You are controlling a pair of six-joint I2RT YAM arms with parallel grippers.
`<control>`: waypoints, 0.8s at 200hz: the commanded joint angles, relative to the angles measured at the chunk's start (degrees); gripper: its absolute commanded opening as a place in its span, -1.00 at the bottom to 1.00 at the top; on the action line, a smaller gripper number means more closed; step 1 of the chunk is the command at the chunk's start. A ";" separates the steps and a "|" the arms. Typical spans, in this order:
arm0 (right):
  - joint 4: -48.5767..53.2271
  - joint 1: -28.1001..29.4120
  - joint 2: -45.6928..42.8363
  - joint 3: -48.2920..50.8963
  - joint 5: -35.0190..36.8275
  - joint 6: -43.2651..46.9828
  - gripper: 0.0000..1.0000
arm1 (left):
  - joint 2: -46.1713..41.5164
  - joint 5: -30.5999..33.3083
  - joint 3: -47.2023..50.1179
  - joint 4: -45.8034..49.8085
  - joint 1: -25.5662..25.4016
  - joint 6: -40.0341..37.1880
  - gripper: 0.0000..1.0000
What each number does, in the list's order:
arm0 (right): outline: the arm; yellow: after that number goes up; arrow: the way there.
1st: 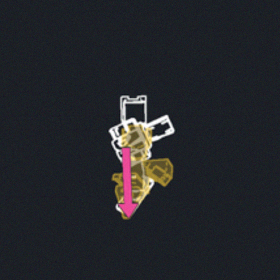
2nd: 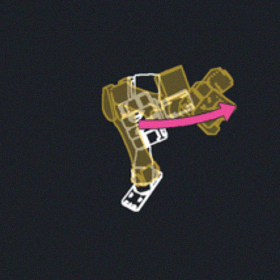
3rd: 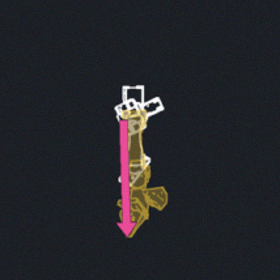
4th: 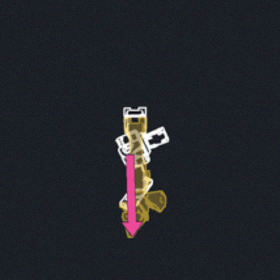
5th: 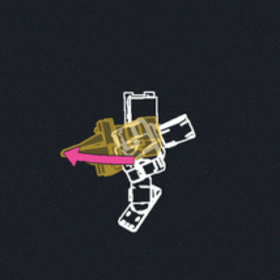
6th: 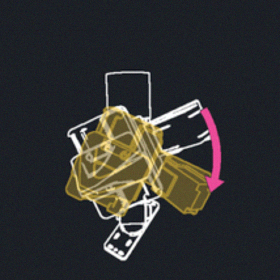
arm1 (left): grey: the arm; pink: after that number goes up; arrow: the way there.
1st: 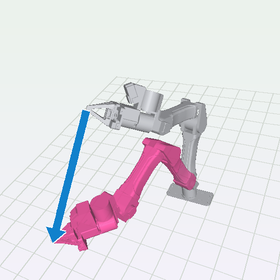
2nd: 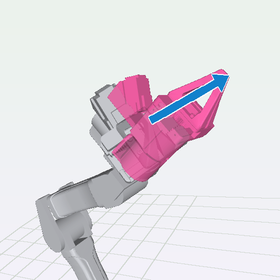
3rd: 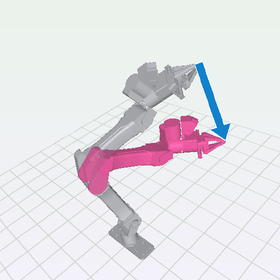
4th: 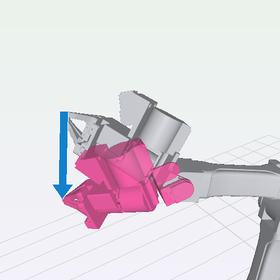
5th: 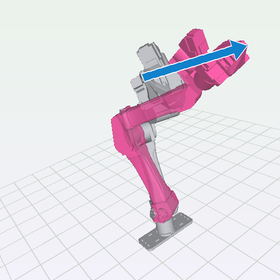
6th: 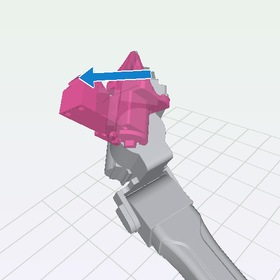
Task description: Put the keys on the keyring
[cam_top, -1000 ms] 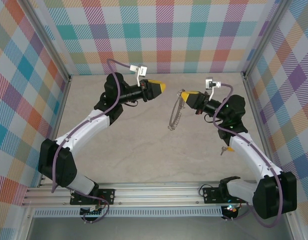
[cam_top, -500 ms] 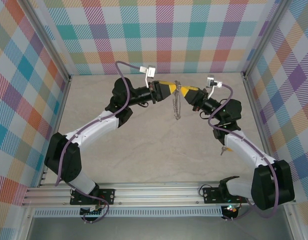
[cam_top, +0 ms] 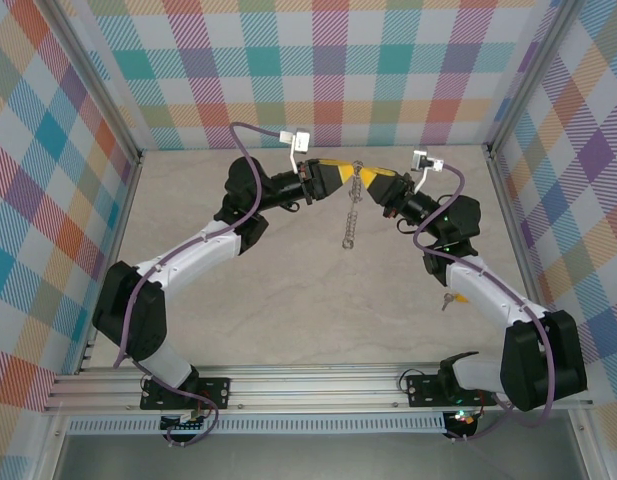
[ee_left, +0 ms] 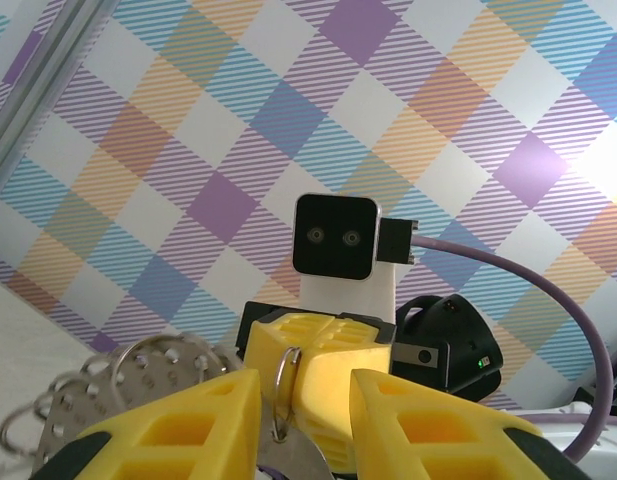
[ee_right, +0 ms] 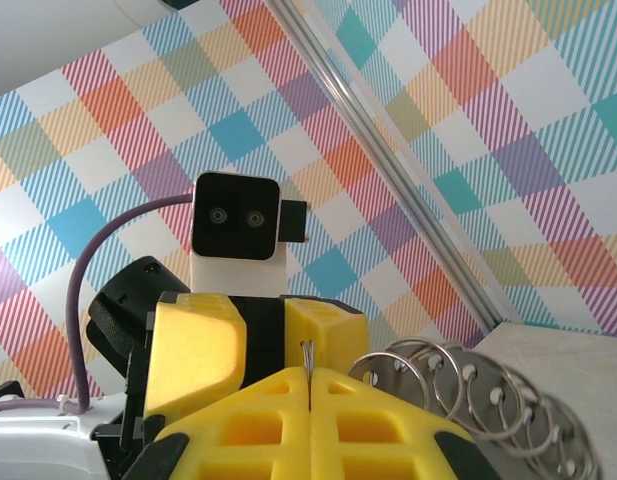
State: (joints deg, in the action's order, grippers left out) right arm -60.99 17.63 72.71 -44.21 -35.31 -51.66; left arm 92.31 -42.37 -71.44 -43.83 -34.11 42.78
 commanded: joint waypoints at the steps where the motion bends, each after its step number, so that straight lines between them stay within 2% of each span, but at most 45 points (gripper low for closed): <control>1: -4.60 0.34 0.05 -2.20 0.87 -0.54 -1.00 | 0.45 0.04 0.36 -3.55 -0.35 0.53 -0.41; 106: -4.15 0.35 -0.13 -2.11 0.38 -0.64 -1.00 | 1.90 -1.05 -0.97 -3.34 -1.00 0.46 -0.35; 160: -3.82 0.35 -0.03 -1.94 0.09 -0.64 -1.00 | 1.90 -1.02 -1.42 -3.80 -1.17 0.41 -0.47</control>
State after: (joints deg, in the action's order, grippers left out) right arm -61.25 17.67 72.73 -44.36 -35.33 -51.88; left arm 94.24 -42.52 -71.40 -44.14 -34.50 42.87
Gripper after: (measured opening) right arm 0.059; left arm 0.277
